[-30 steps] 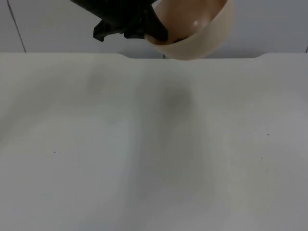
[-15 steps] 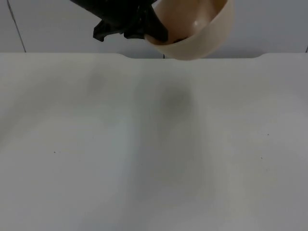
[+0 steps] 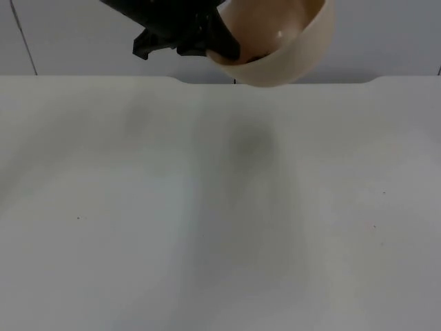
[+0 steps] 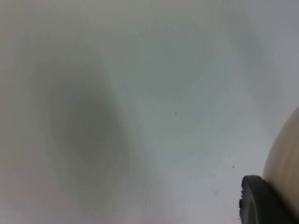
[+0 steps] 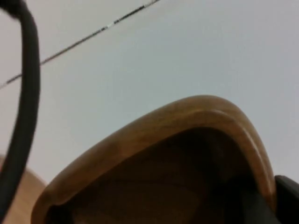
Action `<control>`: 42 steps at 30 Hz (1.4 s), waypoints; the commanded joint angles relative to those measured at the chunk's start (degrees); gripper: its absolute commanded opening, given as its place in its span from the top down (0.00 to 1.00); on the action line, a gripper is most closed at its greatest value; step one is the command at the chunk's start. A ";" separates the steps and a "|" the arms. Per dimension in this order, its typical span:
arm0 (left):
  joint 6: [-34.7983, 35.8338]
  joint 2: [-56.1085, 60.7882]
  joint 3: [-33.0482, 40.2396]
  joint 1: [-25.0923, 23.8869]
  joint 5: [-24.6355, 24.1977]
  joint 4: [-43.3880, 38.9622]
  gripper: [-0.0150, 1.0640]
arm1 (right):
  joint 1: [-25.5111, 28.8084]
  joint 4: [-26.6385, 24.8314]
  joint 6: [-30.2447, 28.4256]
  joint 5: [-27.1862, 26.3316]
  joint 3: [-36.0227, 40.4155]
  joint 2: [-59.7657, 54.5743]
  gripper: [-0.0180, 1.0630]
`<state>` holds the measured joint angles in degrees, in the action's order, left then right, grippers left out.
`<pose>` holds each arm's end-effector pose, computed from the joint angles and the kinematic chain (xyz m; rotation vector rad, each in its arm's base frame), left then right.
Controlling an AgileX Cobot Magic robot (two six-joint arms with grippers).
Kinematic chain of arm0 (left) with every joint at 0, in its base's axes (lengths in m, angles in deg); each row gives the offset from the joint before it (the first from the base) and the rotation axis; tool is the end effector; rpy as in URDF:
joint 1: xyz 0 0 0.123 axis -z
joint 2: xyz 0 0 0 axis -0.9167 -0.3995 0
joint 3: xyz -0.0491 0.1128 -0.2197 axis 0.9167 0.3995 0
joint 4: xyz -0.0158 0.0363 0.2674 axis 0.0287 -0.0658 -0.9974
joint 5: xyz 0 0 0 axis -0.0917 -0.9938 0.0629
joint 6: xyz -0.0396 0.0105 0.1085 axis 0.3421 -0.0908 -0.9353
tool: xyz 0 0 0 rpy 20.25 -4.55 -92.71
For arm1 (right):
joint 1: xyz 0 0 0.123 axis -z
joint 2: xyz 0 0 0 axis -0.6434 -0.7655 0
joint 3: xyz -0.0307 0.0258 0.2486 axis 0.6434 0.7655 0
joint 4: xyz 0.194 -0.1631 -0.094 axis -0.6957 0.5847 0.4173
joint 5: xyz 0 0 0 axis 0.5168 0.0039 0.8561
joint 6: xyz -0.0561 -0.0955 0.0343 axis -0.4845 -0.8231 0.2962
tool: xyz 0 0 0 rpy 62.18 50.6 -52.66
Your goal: Pick up the bowl with the left hand and pour the coffee beans from the cup into the bowl with the right hand.
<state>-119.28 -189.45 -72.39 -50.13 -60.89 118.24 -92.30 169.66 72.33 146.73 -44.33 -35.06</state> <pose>0.4381 -0.1967 0.1605 0.2747 2.4543 -0.9874 0.3453 0.2875 0.2965 -0.8134 1.4446 -0.9150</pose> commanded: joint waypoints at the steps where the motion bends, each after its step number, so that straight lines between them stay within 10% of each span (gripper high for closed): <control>1: 0.33 -0.09 -0.37 0.23 -0.01 0.15 0.99 | -0.28 0.69 1.82 -0.35 -0.17 0.67 0.99; 8: 0.33 -0.09 -0.37 0.23 -0.01 0.15 0.99 | -0.28 0.69 -18.73 -0.99 -0.17 0.67 0.99; 17: 0.33 -0.09 -0.37 0.23 -0.01 0.15 0.99 | -0.16 0.69 -26.48 -5.57 -0.17 0.67 0.99; 25: 0.33 -0.09 -0.37 0.23 -0.01 0.15 0.99 | -0.16 0.69 -4.73 1.19 -0.17 0.67 0.99; 42: 0.33 -0.09 -0.37 0.23 -0.01 0.15 0.99 | -0.16 0.69 -9.63 -0.18 -0.17 0.67 0.99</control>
<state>-119.28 -189.45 -72.39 -50.13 -60.89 118.24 -92.30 169.66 62.65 146.67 -44.33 -34.96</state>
